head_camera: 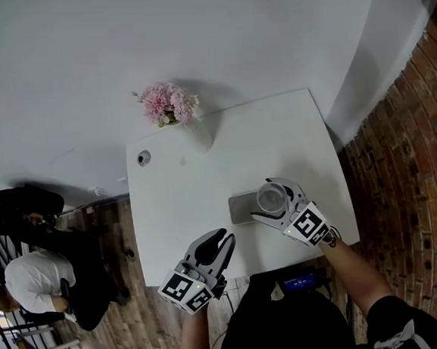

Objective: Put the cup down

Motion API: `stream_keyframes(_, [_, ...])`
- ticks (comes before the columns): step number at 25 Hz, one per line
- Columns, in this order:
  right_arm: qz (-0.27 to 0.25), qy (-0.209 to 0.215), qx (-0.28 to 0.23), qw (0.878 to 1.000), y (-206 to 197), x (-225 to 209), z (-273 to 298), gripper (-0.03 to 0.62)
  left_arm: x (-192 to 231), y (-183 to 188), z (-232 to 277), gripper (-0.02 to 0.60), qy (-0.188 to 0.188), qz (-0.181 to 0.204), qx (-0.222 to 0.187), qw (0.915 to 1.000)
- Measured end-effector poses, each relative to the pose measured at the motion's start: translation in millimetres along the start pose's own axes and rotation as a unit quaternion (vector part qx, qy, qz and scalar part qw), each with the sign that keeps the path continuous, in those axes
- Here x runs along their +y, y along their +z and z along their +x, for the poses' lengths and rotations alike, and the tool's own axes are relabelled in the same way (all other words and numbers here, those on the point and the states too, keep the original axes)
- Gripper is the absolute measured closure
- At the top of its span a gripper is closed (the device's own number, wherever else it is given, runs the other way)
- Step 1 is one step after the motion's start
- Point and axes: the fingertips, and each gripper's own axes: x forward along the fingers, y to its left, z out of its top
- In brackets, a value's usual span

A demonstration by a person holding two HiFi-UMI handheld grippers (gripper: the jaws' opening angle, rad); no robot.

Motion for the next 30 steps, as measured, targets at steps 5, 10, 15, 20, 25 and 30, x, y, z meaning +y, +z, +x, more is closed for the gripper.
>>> stream_keyframes(5, [0.031,-0.004,-0.006,0.999,10.0,-6.2,-10.0,0.086,2.1,-0.7,-3.3,0.489,0.007,0.001,-0.003,1.0])
stream_keyframes(10, [0.086,-0.028,-0.007,0.996,11.8,-17.1,-48.7,0.086,2.2,0.2,-10.9,0.489,0.013,0.009,-0.009,0.9998])
stream_keyframes(15, [0.169,-0.036,-0.002,0.985,11.8,-11.4,-94.3,0.088,3.0,0.2,-23.3,0.489,0.023,0.019,-0.017,0.9994])
stream_keyframes(20, [0.222,0.014,0.002,0.975,28.3,22.9,-110.5,0.119,3.6,-2.5,-30.5,0.489,0.026,0.028,-0.023,0.999])
stream_keyframes(25, [0.2,0.042,0.017,0.979,42.6,53.0,-115.4,0.449,-8.8,-5.3,-29.8,0.489,0.011,0.042,-0.019,0.9989])
stream_keyframes(30, [0.156,0.073,0.034,0.984,55.2,75.6,-106.6,0.557,-28.1,-4.6,-25.3,0.489,-0.014,0.042,-0.024,0.9987])
